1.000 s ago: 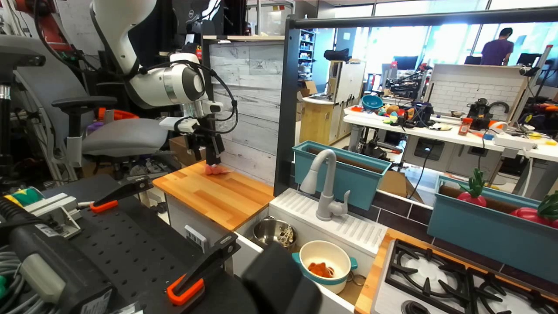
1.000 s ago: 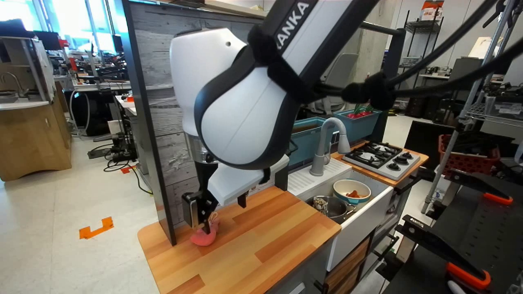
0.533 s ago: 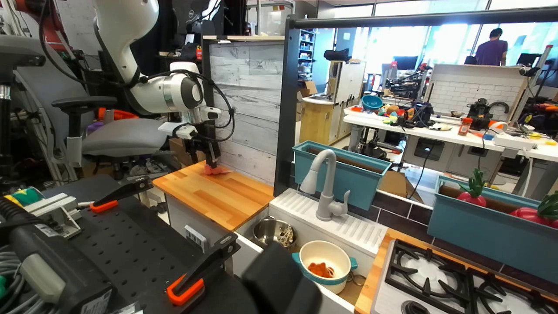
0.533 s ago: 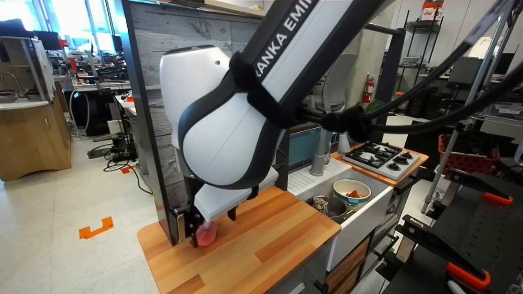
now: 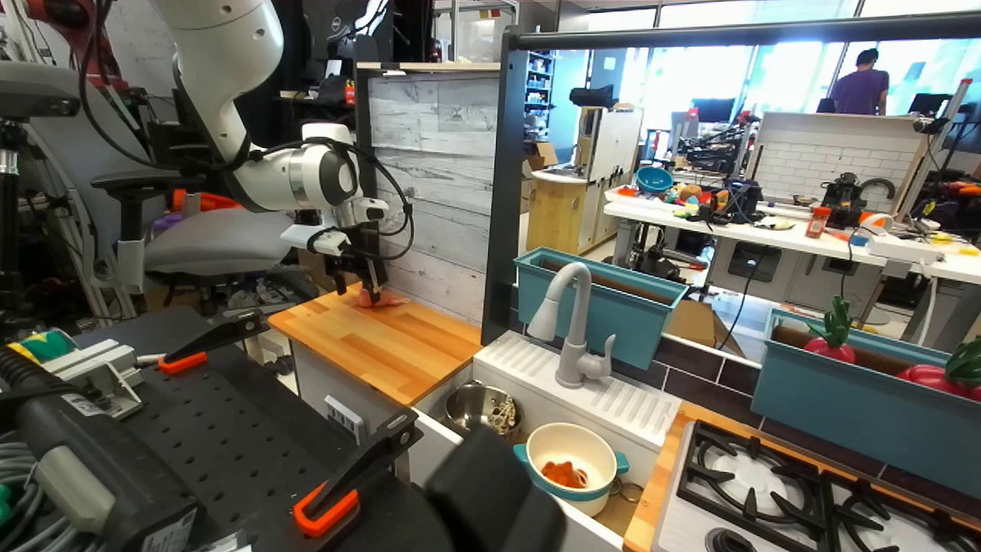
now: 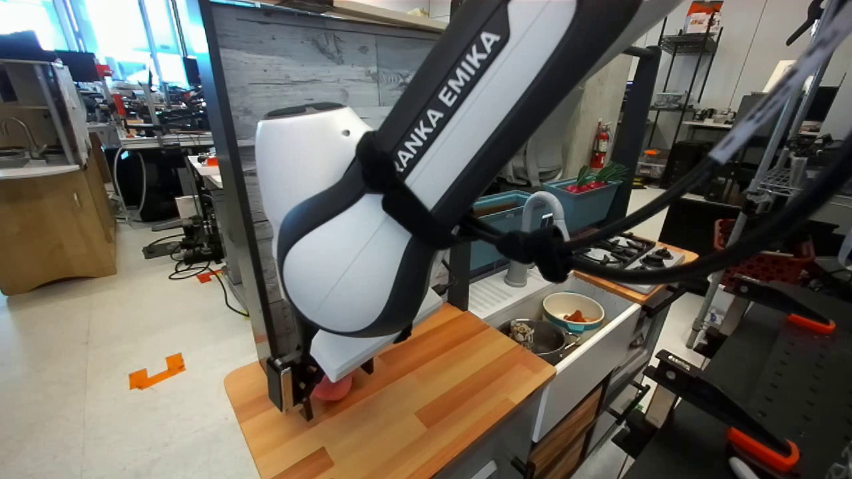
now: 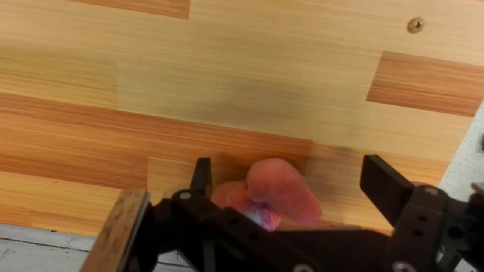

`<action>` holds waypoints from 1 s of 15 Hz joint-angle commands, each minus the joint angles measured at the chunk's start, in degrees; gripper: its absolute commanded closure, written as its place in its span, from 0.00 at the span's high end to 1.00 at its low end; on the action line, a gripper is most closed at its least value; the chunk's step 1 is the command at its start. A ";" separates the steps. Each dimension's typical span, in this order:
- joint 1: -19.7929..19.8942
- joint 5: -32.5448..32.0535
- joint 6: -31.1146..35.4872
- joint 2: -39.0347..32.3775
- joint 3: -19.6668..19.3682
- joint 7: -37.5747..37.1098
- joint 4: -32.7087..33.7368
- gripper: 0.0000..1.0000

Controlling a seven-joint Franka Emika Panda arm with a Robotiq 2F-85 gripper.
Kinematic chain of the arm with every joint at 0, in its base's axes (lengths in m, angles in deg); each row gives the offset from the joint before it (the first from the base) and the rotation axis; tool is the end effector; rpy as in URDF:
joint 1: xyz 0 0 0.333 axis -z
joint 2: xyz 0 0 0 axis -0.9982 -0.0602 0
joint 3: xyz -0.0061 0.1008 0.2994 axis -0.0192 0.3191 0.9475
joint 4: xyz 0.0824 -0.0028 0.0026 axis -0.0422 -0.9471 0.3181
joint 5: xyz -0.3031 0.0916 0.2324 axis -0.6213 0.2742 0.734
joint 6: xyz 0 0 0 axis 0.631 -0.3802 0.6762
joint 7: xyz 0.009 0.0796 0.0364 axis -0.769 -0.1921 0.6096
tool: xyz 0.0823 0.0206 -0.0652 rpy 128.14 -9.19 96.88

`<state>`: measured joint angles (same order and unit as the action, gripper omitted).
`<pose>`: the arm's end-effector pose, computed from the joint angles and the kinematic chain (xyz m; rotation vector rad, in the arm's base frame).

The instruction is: Shift the bunny toy closer to the sink

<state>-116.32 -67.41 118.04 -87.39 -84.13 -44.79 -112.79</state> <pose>0.6134 0.3563 0.0052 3.0506 0.3668 0.1458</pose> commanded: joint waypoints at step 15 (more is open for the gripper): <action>-0.50 -2.50 0.11 -2.89 -2.92 8.04 5.17 0.02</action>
<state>-116.39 -68.93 118.02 -90.80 -86.52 -37.59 -107.65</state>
